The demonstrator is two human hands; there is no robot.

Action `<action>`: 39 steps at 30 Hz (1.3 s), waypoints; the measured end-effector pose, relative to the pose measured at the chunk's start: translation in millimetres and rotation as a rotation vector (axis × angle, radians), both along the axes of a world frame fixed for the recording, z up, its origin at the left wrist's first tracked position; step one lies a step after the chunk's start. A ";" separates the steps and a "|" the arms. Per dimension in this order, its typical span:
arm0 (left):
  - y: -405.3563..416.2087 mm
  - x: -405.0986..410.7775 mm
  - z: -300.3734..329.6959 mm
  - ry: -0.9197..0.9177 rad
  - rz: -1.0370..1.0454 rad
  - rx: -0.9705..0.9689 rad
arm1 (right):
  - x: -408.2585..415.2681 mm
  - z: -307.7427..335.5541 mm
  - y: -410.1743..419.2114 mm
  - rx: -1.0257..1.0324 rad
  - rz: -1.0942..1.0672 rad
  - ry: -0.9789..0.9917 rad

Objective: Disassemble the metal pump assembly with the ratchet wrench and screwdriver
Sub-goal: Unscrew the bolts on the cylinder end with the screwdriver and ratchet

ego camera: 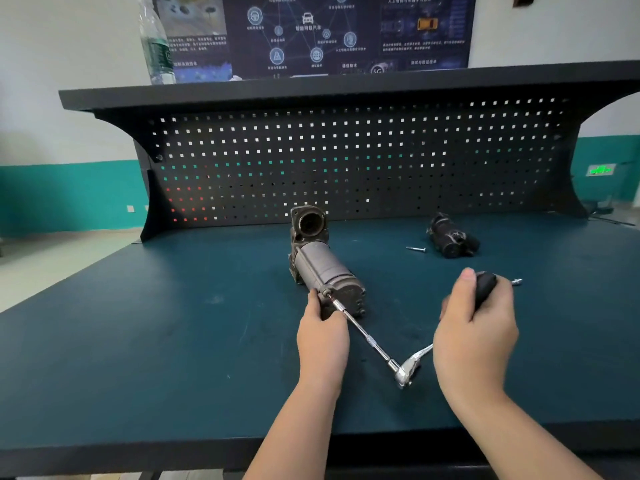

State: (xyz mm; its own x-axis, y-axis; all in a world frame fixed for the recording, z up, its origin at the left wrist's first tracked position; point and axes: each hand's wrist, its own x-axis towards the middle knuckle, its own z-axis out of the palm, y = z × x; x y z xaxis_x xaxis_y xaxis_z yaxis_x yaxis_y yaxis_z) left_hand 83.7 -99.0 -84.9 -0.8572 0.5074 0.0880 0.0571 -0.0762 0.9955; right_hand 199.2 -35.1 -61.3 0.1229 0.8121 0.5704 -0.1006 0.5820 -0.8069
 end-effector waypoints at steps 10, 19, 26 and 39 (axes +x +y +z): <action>-7.9 55.5 -6.9 -0.074 -0.077 0.094 | 16.4 4.9 -6.3 0.559 -0.042 -0.047; -5.3 56.3 0.5 -0.423 -0.329 0.184 | 18.0 -0.7 0.0 0.673 0.114 -0.057; 0.5 54.2 -3.7 -0.501 -0.309 0.251 | 19.4 -12.8 31.6 -0.208 0.092 0.036; 6.6 54.7 -2.1 -0.570 -0.385 0.356 | 17.3 -2.7 36.9 -0.317 0.149 0.141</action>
State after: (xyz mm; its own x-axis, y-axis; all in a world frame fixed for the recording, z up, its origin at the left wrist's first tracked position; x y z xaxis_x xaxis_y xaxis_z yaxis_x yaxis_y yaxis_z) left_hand 138.4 -92.3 -87.0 -0.5877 0.8029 -0.1001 -0.5525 -0.3079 0.7745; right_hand 216.5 1.8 -64.0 0.0497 0.9605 0.2737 -0.2883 0.2762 -0.9168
